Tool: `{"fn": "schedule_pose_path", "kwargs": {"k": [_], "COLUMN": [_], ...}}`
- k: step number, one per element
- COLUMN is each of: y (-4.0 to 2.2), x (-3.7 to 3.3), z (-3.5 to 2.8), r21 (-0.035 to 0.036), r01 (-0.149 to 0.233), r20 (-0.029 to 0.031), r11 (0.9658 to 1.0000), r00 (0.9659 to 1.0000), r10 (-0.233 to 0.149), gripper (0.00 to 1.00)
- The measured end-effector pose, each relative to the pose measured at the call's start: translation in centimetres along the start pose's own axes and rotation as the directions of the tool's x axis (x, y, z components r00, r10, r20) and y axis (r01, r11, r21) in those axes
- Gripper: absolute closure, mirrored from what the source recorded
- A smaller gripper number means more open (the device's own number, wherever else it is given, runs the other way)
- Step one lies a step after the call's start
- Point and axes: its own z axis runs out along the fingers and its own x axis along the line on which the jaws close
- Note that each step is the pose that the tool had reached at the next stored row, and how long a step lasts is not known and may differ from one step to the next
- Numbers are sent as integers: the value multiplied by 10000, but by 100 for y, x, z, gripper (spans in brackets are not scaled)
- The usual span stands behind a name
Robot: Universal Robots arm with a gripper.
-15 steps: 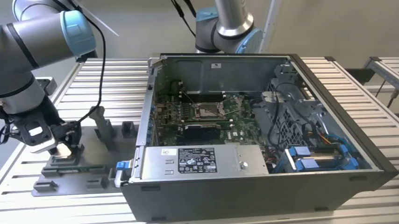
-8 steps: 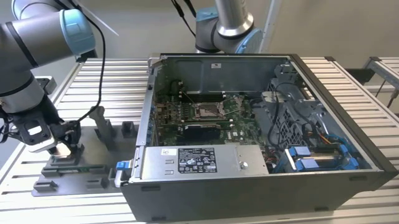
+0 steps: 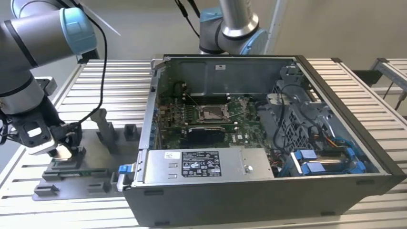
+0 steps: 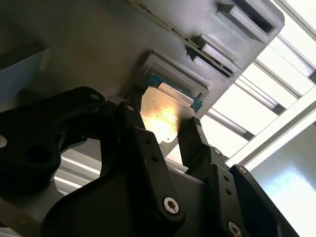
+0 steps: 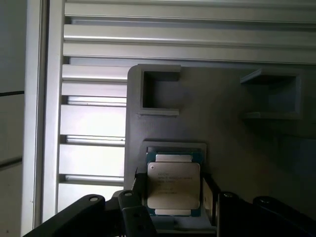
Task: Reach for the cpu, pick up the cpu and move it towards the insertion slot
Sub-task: 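Pick up the cpu and move it towards the insertion slot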
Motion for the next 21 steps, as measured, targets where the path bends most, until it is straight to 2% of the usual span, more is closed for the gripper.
{"fn": "schedule_pose_path", "kwargs": {"k": [21], "y": [7], "x": [4], "z": [-111], "r21": [-1], "r01": [-1], "r20": [1], "r11": [10000], "r00": [10000], "r10": [1], "gripper": [100]}}
